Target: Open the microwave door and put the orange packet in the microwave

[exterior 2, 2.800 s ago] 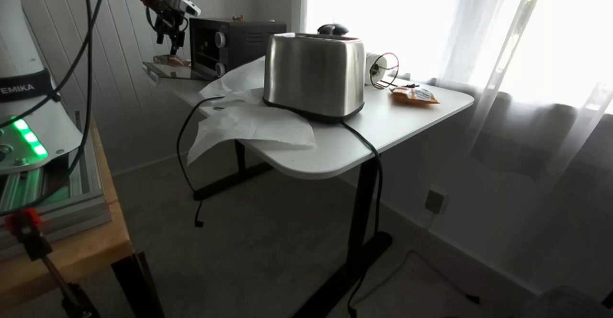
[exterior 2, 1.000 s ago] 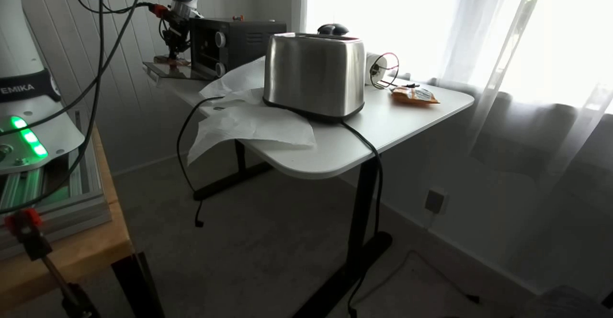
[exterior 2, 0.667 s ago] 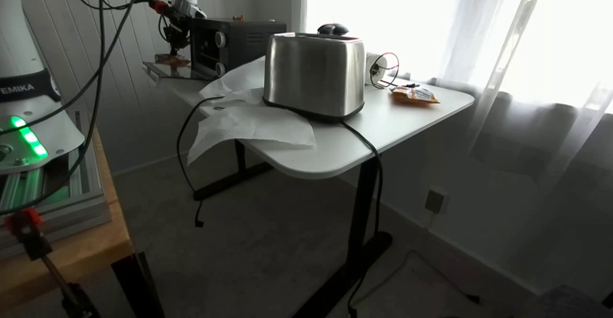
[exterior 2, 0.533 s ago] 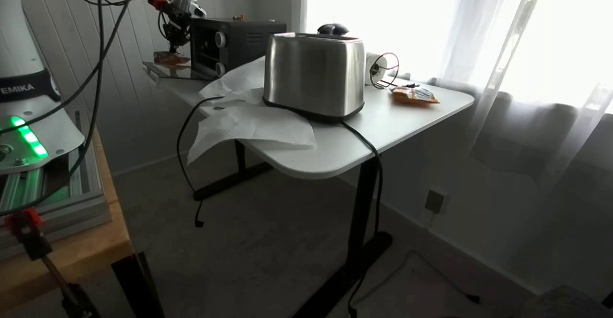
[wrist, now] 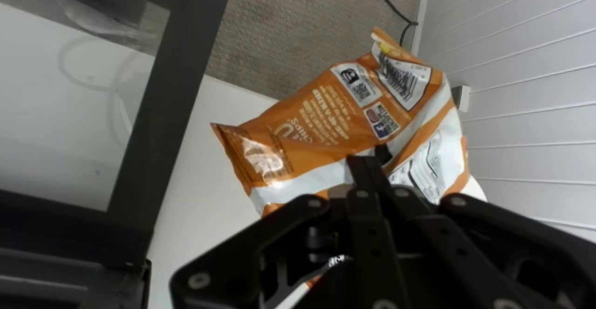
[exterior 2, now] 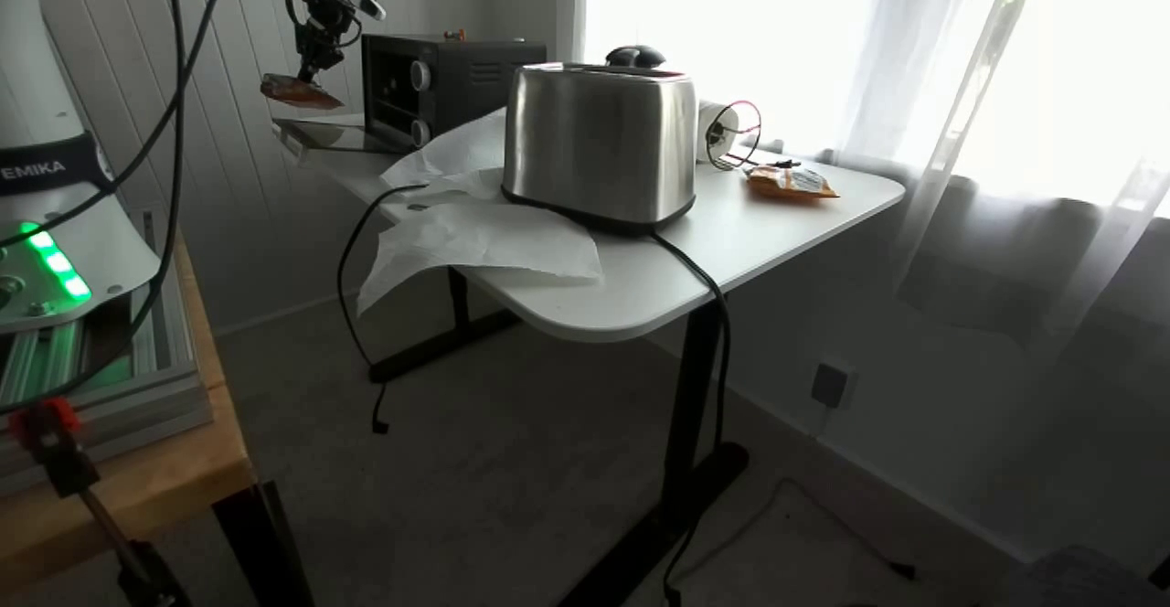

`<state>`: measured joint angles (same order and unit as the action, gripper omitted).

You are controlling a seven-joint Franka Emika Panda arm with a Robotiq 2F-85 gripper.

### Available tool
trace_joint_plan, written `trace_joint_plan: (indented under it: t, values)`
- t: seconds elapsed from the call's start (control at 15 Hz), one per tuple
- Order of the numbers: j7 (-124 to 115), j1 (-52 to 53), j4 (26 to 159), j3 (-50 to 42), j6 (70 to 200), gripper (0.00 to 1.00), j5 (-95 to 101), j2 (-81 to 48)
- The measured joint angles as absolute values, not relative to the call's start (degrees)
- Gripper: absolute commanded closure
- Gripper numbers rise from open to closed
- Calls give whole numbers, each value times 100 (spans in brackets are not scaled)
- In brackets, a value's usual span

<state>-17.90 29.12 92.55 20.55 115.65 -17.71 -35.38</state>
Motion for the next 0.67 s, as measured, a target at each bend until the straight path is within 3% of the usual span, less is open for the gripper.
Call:
trace_joint_plan:
  t: [0.67]
  values:
    - [-2739,2786,10207,1987,10085,100,-2040,-2641]
